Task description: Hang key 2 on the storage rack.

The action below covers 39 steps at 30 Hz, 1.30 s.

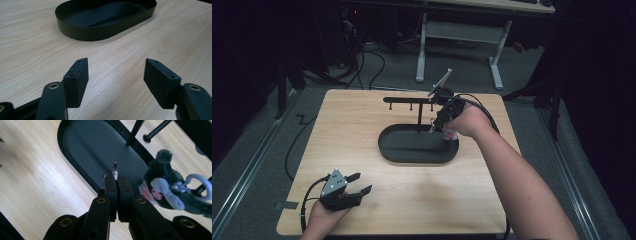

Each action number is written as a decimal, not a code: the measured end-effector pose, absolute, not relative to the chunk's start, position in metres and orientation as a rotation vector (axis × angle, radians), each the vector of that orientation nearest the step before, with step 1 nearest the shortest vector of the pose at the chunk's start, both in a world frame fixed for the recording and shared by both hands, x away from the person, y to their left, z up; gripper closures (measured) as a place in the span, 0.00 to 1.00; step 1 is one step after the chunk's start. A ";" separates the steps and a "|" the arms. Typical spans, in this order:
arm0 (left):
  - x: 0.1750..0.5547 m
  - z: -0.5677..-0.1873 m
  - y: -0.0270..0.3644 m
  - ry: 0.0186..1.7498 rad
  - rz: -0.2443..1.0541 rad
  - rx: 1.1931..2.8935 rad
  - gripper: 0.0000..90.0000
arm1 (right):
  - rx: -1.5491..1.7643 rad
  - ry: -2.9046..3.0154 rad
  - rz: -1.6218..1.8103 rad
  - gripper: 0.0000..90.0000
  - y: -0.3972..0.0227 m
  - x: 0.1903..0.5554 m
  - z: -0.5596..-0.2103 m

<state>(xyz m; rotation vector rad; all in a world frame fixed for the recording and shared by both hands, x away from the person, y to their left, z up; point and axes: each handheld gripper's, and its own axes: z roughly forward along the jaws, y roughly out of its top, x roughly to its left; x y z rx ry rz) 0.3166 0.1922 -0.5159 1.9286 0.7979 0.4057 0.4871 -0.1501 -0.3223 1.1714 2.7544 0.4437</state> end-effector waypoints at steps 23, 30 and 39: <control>0.316 -0.516 0.193 0.799 0.401 1.924 0.41 | 1.247 2.698 0.451 0.99 -0.145 0.518 -0.313; 0.316 -0.516 0.193 0.798 0.398 1.924 0.41 | 1.287 2.656 0.449 0.99 -0.148 0.522 -0.315; 0.316 -0.516 0.192 0.795 0.396 1.928 0.41 | 1.270 2.598 0.455 0.98 -0.147 0.527 -0.318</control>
